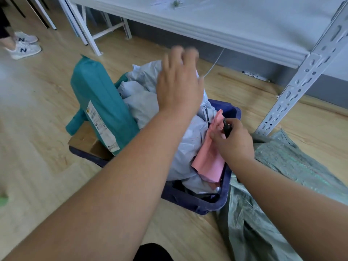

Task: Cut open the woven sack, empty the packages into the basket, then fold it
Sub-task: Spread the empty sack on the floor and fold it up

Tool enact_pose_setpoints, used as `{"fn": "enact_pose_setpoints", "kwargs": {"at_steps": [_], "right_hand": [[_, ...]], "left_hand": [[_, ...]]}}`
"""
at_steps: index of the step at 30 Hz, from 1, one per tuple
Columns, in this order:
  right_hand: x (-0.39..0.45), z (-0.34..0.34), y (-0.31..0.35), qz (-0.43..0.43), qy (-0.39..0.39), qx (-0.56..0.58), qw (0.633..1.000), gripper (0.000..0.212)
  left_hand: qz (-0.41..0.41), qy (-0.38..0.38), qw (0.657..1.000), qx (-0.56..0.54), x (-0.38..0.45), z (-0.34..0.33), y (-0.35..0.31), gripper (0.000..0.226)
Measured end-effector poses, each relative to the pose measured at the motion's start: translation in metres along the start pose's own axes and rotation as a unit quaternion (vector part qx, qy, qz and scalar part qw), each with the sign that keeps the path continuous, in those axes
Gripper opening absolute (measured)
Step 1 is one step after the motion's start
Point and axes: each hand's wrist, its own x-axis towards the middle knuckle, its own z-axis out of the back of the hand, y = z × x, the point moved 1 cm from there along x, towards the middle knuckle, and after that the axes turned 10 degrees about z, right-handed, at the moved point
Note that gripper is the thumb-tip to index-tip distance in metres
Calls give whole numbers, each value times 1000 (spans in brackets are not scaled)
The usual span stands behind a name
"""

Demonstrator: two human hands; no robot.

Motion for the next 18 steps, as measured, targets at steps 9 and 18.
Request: {"fn": "enact_pose_setpoints", "kwargs": {"at_steps": [9, 18], "right_hand": [[0, 3, 11, 20, 105, -21, 994, 64], [-8, -8, 9, 47, 161, -53, 984, 66]], "left_hand": [[92, 420, 872, 235, -2, -30, 19, 94], [80, 474, 805, 348, -54, -63, 44, 81]]}}
